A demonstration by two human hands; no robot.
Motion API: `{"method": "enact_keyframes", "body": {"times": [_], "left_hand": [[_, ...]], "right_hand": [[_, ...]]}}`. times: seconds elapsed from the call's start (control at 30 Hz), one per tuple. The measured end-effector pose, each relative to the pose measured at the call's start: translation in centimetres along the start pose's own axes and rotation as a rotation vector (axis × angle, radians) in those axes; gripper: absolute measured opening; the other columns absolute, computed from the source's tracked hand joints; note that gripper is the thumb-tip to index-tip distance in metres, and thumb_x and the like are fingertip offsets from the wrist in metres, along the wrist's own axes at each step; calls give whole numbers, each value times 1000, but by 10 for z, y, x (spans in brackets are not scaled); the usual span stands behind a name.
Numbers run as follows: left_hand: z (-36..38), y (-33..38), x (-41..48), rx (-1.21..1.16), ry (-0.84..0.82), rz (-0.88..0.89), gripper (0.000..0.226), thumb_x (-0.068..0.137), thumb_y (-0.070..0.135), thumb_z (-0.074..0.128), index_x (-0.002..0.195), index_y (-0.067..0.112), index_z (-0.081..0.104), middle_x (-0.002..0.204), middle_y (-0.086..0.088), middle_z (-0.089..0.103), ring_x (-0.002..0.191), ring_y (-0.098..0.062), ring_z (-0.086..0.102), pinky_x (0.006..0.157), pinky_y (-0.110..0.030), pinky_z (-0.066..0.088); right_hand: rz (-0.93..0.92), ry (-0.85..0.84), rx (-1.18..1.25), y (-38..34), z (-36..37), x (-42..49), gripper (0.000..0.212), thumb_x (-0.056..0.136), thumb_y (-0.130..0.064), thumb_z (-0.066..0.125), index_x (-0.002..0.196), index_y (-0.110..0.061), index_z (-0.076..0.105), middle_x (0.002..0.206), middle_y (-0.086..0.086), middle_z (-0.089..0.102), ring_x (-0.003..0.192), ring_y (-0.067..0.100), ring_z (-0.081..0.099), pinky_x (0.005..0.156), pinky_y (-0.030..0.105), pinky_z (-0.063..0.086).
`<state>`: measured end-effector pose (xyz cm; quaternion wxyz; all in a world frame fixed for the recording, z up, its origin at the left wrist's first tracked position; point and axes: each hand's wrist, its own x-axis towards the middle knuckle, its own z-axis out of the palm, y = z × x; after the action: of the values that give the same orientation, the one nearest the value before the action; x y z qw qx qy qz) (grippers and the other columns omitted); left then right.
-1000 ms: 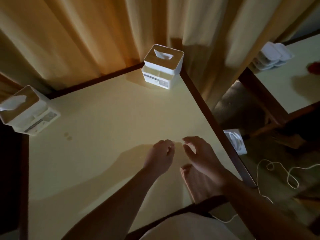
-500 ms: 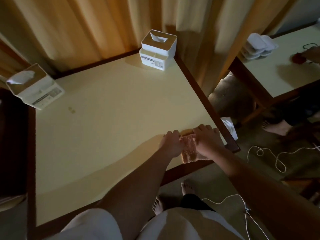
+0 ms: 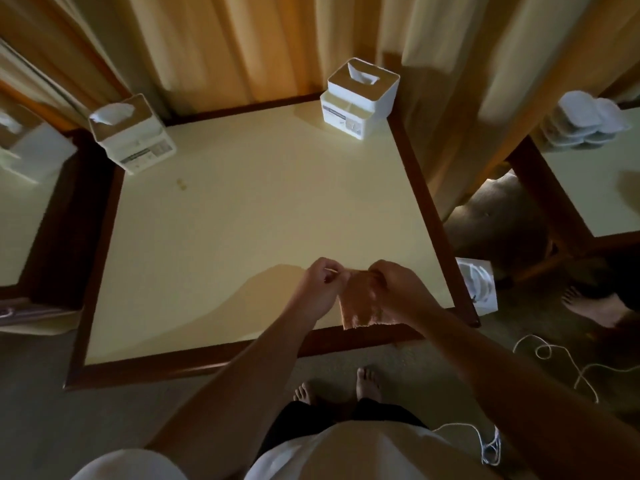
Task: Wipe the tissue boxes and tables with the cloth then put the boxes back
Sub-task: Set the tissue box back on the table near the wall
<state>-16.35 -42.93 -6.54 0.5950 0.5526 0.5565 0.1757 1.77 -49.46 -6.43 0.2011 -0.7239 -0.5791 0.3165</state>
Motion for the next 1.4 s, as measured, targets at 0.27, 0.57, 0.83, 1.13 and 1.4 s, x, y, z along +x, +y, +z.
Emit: {"method": "enact_keyframes", "body": {"times": [0.27, 0.57, 0.83, 1.13, 1.4], "left_hand": [[-65, -34, -29, -99, 208, -66, 9, 105, 34, 63, 106, 26, 67, 107, -1, 72, 96, -22, 70, 80, -46, 60], [-149, -65, -15, 43, 302, -93, 8, 97, 38, 66, 94, 32, 69, 104, 5, 72, 96, -20, 70, 87, -48, 63], [-171, -71, 6, 199, 206, -26, 12, 105, 20, 61, 111, 18, 71, 113, -7, 74, 86, -26, 69, 78, -39, 60], [-192, -67, 5, 369, 119, 60, 30, 102, 20, 62, 131, 17, 70, 119, -6, 72, 101, -22, 67, 85, -30, 53], [-265, -55, -11, 556, 186, 186, 45, 103, 24, 59, 148, 20, 57, 149, -3, 56, 134, -23, 55, 107, -29, 43]], "right_hand": [[-138, -80, 68, -58, 51, 12, 21, 101, -28, 58, 111, -15, 71, 101, 0, 74, 89, 16, 67, 80, 36, 57], [-122, -52, -22, -113, 101, 47, 25, 96, -6, 59, 116, -8, 75, 112, 8, 75, 101, 23, 69, 89, 34, 56], [-74, 3, -189, -132, 114, 69, 27, 97, -8, 55, 109, -9, 78, 106, 12, 76, 97, 29, 70, 88, 43, 57], [-134, 28, -429, -137, 123, 62, 34, 99, -21, 57, 127, -8, 70, 123, 11, 70, 114, 31, 60, 94, 42, 51], [-242, 10, -352, -197, 153, 80, 60, 104, -46, 33, 147, -9, 54, 149, 10, 57, 141, 27, 48, 118, 43, 37]]}}
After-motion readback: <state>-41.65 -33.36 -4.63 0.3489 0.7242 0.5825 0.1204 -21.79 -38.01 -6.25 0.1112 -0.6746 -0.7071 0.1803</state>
